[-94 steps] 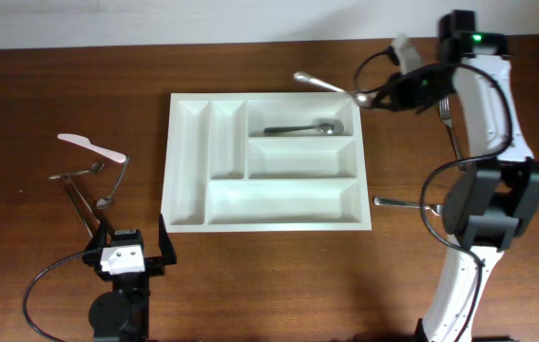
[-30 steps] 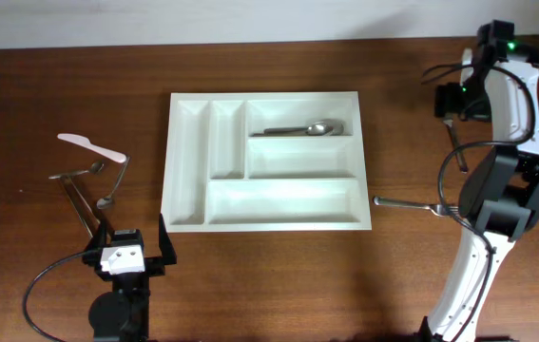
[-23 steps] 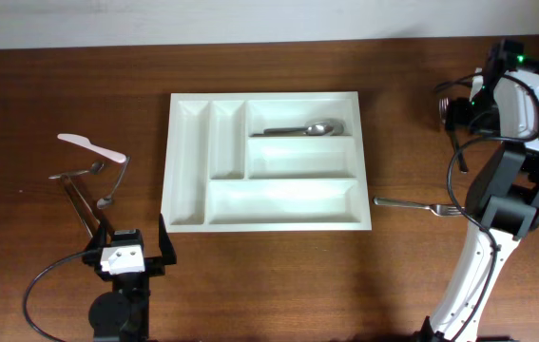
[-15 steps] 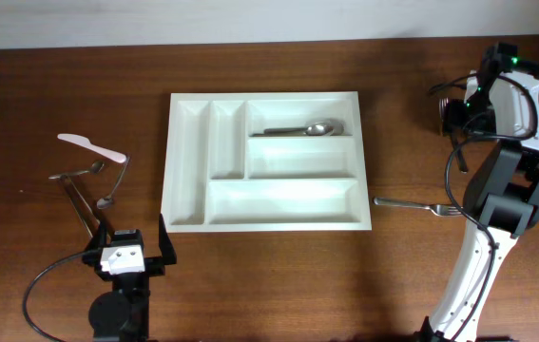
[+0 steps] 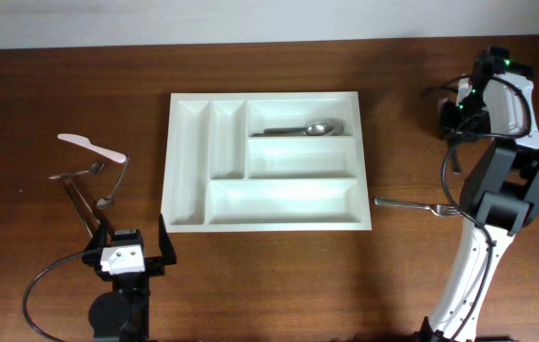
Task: Pack container
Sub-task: 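Lower the right gripper onto the upper fork and grasp it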
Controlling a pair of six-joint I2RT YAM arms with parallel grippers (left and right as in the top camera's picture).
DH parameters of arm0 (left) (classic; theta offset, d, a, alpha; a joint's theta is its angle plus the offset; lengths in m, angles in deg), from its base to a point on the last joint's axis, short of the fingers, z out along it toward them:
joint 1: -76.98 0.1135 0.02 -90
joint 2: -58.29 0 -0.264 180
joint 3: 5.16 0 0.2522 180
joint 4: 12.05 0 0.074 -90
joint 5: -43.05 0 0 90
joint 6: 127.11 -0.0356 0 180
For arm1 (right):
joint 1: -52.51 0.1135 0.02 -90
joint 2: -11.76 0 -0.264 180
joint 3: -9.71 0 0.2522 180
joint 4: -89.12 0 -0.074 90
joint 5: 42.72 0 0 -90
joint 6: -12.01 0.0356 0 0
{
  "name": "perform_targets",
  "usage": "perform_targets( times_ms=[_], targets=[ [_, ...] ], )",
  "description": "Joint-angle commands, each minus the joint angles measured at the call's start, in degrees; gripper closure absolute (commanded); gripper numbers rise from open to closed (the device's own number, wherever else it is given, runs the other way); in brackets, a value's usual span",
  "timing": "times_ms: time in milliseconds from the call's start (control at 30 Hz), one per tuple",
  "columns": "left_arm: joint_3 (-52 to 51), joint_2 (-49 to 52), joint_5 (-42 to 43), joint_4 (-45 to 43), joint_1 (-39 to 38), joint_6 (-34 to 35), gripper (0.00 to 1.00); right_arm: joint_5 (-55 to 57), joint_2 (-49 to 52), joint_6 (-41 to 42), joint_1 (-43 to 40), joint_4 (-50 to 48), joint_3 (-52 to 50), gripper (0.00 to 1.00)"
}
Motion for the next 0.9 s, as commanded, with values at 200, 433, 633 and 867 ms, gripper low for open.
perform_targets(
  times_ms=[200,433,633,867],
  targets=[
    [-0.4,-0.3,-0.2,-0.1,-0.3,-1.1,0.01,0.4,3.4,0.3,0.3,0.4,-0.8,0.96],
    [-0.4,-0.3,-0.2,-0.1,-0.3,-1.1,0.01,-0.6,3.4,1.0,0.3,1.1,1.4,0.96],
    [-0.4,-0.3,-0.2,-0.1,-0.3,-1.1,0.01,-2.2,3.3,0.9,0.3,5.1,9.9,0.96],
    [-0.4,-0.3,-0.2,-0.1,-0.3,-1.1,0.01,-5.1,3.3,0.0,0.3,10.4,21.2,0.96]
  ],
)
